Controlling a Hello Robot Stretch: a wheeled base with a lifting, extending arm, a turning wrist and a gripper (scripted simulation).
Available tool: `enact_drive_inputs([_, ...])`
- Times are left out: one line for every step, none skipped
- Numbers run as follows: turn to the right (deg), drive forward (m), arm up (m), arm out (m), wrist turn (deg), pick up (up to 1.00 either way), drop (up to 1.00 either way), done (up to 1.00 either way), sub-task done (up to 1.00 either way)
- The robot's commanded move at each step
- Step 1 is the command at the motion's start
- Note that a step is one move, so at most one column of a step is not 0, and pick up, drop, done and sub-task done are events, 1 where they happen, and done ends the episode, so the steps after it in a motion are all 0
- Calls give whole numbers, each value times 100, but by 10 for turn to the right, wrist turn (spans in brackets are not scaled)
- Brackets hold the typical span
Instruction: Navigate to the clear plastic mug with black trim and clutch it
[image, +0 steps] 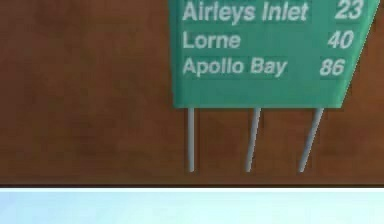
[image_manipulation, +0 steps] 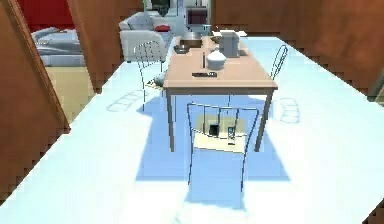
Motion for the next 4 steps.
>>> enact_drive_inputs([450,0,0,0,0,0,0,0,0])
enact_drive_inputs([450,0,0,0,0,0,0,0,0])
enact_drive_inputs([330,0,0,0,0,0,0,0,0])
enact_drive_inputs([0,100,0,0,0,0,0,0,0])
